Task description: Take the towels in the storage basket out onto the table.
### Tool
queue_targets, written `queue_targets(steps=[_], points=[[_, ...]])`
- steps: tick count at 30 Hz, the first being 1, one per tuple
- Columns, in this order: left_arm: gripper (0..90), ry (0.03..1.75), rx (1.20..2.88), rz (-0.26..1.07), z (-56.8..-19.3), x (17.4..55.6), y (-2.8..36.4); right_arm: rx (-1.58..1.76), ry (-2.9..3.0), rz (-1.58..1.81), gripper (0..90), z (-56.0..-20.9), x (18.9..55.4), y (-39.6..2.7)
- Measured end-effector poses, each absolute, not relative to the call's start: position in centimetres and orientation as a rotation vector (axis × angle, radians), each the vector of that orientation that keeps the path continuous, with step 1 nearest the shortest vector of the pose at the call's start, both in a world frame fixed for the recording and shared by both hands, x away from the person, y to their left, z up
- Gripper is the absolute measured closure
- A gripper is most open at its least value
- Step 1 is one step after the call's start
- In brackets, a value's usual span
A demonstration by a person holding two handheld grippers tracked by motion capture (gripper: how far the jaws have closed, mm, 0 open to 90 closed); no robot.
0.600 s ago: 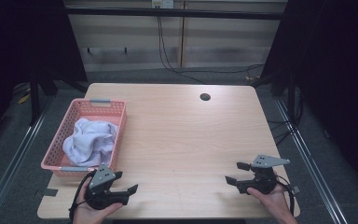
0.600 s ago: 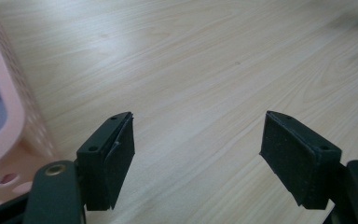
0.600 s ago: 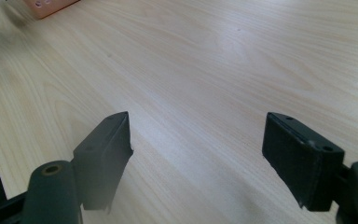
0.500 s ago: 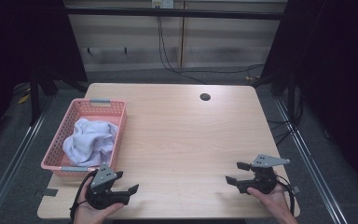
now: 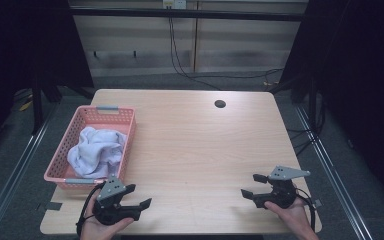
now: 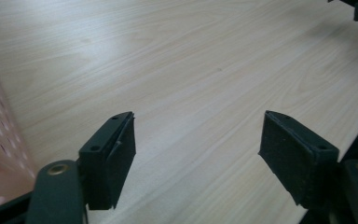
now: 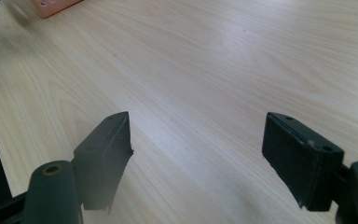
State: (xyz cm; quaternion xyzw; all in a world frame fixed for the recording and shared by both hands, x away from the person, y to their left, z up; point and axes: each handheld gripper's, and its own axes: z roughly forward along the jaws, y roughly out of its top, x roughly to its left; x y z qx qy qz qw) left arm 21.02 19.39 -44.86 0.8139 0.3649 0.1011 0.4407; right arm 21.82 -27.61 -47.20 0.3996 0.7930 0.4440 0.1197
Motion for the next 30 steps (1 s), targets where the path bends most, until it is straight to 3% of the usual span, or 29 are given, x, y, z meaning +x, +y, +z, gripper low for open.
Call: queue_targets(steps=[4,17,30], points=[[35.5,0.867,1.995,0.247,-42.9,20.5,19.7,1.151,2.334,1.284,23.5,-47.2,21.7,-27.2],[22.2,0.905,2.006,0.337,-37.5,23.7,22.1,1.155,2.337,1.284,23.5,-47.2,21.6,-26.9],[23.6,1.036,1.996,0.419,-36.4,27.9,26.4,1.15,2.352,1.283,23.5,-47.4,21.8,-26.6]])
